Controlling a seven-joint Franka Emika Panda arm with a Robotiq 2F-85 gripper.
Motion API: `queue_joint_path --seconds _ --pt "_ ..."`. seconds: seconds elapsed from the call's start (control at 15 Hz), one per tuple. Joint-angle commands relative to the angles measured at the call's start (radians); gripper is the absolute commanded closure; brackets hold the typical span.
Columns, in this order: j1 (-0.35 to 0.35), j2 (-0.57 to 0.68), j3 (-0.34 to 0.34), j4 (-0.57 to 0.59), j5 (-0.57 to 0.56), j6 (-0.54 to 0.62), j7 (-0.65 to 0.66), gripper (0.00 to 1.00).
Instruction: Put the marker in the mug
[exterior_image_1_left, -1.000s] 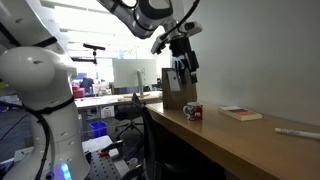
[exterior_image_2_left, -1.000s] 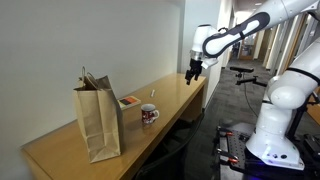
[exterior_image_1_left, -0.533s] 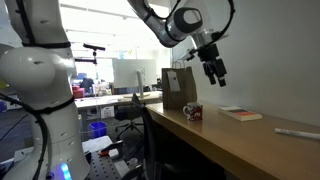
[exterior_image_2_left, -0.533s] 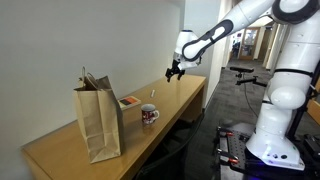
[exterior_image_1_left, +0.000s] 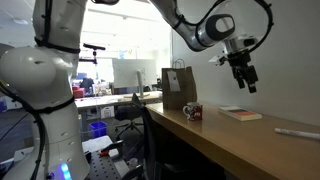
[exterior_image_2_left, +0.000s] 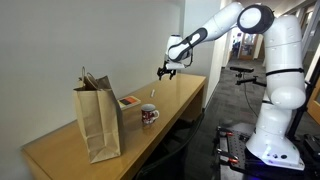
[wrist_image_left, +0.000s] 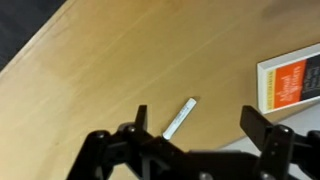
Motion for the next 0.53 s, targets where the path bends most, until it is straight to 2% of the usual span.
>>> queue_joint_path --seconds 0.0,0.27,0.47 --pt "0.038 0.002 -0.039 0.007 0.020 -0.006 -0.015 0.00" --pt "0.036 0.014 -0.048 0.006 0.063 -0.038 0.009 0.00" --pt "0.015 0.103 -0.037 0.096 0.175 -0.104 -0.027 0.00"
